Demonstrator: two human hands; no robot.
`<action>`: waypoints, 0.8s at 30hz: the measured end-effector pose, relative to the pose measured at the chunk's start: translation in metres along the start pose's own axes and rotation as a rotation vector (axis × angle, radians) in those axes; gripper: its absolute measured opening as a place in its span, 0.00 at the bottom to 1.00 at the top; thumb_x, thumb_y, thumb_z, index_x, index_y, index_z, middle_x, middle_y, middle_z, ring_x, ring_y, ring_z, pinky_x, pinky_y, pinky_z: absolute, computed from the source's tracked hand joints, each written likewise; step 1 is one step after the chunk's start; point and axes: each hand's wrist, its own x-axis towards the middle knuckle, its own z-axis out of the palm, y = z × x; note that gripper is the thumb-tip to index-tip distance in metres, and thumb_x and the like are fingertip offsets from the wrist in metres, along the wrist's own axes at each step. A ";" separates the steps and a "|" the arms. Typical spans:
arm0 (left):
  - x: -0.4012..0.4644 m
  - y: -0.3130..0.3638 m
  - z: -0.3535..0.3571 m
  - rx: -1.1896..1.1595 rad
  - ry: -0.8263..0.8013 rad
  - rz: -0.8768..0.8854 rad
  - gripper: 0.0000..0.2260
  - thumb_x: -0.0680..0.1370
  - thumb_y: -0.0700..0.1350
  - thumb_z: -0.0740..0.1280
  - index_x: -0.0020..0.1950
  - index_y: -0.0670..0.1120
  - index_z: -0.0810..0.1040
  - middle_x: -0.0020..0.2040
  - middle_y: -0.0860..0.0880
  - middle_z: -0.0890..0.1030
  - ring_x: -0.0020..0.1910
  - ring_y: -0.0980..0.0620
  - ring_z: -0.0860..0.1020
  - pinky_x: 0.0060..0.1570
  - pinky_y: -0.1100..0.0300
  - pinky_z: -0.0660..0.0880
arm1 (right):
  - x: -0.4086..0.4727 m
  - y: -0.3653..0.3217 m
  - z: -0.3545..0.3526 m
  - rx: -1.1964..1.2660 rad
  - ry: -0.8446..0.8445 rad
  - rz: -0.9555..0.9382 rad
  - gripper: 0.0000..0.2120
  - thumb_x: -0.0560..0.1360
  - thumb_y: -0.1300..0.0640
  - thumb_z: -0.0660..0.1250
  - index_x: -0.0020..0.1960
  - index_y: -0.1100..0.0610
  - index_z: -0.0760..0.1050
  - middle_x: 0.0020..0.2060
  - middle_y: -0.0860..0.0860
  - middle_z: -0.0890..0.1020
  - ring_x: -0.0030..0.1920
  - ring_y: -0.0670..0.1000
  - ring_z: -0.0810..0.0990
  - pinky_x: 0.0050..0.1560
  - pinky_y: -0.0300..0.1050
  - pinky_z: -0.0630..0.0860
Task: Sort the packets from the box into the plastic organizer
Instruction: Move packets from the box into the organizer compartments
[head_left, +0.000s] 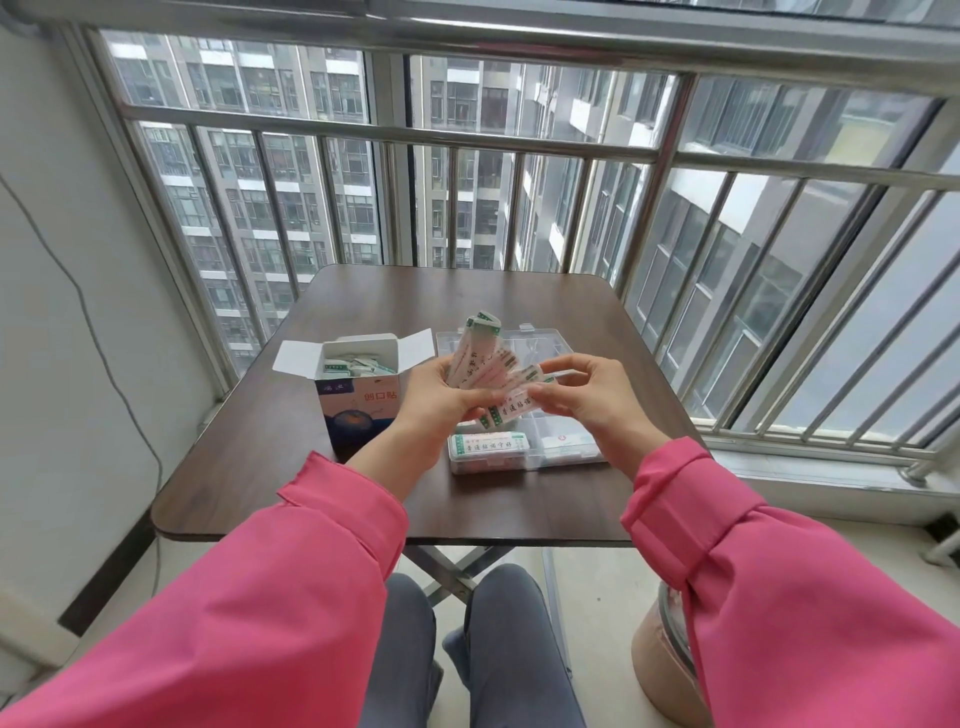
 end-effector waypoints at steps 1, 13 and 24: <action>-0.001 0.000 0.000 -0.013 -0.004 -0.006 0.13 0.69 0.30 0.72 0.49 0.41 0.78 0.40 0.49 0.81 0.28 0.63 0.79 0.29 0.71 0.73 | 0.000 0.000 0.000 -0.014 0.012 0.011 0.10 0.68 0.71 0.72 0.41 0.59 0.75 0.34 0.56 0.79 0.25 0.42 0.79 0.30 0.33 0.76; -0.002 0.001 0.008 -0.097 -0.024 -0.037 0.09 0.76 0.35 0.67 0.55 0.39 0.76 0.43 0.47 0.80 0.38 0.52 0.81 0.31 0.66 0.79 | -0.004 -0.001 -0.007 -0.158 -0.052 -0.001 0.10 0.73 0.69 0.67 0.40 0.55 0.77 0.32 0.52 0.78 0.30 0.45 0.77 0.30 0.34 0.74; 0.011 -0.004 0.019 -0.136 0.074 0.029 0.10 0.76 0.34 0.67 0.56 0.39 0.76 0.44 0.48 0.79 0.41 0.55 0.78 0.29 0.68 0.76 | 0.008 0.005 -0.014 -0.099 0.100 -0.049 0.06 0.69 0.66 0.73 0.41 0.56 0.81 0.34 0.52 0.83 0.26 0.41 0.78 0.26 0.30 0.68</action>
